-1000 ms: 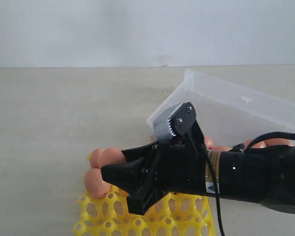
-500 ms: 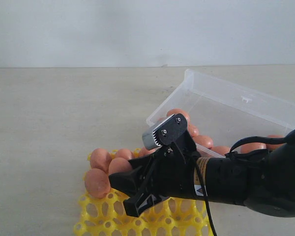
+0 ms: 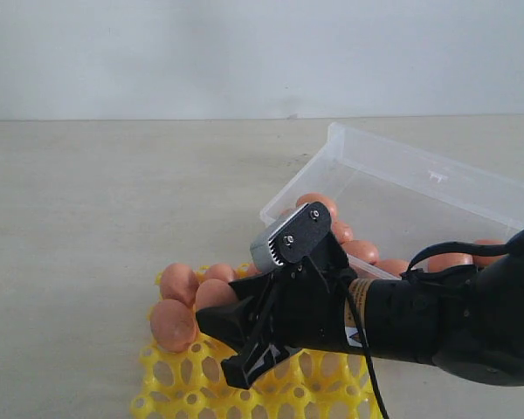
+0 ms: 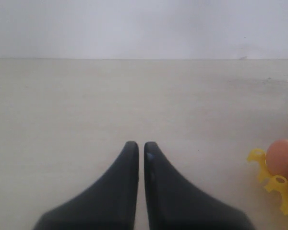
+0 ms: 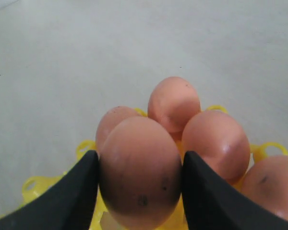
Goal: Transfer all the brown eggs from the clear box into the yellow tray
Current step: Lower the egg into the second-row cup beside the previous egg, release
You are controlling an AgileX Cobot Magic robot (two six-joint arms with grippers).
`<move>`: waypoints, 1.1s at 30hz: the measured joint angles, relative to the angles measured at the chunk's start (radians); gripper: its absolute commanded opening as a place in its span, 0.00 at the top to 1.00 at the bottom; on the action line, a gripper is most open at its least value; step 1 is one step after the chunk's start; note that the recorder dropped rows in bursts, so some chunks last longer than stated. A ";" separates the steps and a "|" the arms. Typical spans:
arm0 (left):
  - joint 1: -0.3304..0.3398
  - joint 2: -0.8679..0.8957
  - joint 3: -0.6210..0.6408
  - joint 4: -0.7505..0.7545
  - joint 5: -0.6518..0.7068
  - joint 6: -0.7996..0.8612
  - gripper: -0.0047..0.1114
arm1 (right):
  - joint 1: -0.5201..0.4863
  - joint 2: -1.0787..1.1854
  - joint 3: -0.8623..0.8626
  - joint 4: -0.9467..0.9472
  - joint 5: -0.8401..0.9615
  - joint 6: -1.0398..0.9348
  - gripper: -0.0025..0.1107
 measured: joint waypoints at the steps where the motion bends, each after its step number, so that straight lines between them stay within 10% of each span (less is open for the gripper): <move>1: 0.000 0.000 0.000 0.000 0.000 0.000 0.92 | 0.000 0.000 0.000 0.000 0.000 -0.005 0.98; 33: 0.000 0.000 0.000 0.000 0.000 0.000 0.92 | 0.000 0.000 0.000 -0.013 0.051 -0.146 0.98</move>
